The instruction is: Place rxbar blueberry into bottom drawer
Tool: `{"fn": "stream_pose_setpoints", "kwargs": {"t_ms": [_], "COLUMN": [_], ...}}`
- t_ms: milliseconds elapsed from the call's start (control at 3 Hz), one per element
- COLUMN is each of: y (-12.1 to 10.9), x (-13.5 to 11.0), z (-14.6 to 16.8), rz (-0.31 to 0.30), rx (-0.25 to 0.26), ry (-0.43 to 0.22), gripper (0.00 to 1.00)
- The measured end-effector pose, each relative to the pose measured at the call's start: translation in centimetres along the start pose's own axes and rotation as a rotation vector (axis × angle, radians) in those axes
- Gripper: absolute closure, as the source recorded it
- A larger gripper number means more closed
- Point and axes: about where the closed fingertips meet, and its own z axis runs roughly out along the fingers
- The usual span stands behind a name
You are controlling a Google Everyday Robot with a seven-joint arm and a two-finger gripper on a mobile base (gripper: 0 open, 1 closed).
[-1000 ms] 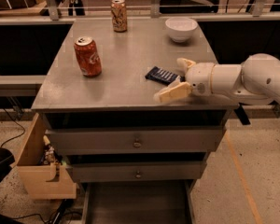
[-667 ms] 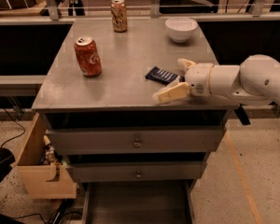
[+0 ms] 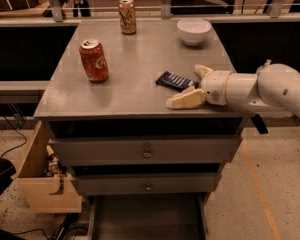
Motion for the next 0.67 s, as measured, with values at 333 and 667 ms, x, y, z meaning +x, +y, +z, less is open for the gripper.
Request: {"fn": "stream_pose_setpoints", "kwargs": {"t_ms": [333,667], "y": [-0.84,-0.84], "x": [1.47,0.81], "z": [-0.92,-1.12], "rz": [0.029,0.029], "rx": [0.043,0.042], "ry": [-0.002,-0.002], "gripper": [0.17,0.41]}}
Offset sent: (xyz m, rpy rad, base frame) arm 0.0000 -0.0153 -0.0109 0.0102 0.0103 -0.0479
